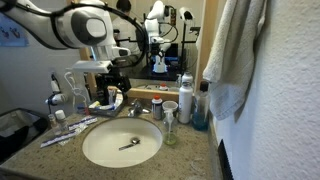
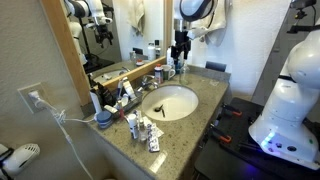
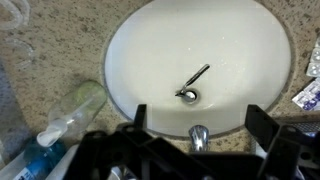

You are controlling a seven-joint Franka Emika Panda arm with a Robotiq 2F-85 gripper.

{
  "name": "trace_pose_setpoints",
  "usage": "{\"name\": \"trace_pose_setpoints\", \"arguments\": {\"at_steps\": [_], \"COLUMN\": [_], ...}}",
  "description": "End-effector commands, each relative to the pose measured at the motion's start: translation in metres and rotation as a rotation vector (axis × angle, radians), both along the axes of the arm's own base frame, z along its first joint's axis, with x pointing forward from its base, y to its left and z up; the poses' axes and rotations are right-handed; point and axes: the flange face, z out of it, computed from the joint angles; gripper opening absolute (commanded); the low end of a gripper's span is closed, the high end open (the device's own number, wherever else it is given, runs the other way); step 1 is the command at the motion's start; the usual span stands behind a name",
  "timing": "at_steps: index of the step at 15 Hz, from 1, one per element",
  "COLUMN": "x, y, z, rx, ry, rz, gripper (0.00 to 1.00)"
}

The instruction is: Pick up the shaving stick from the sink and put it in the grey basket on the left

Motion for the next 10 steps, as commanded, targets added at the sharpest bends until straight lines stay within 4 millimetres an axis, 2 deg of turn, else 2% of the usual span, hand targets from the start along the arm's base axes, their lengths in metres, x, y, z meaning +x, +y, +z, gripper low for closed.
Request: {"name": "trace_pose_setpoints", "arguments": {"at_steps": [1,4,10], "x": [0.025,0.032,0.044], "y": [0.001,0.013,0.036], "z": [-0.059,-0.104,-0.173], "rx": [0.059,0.080,0.075], "ry": [0.013,0.023,-0.078], "rz": [-0.098,-0.200,-0.371], "gripper": [1.00,1.00,1.00]}}
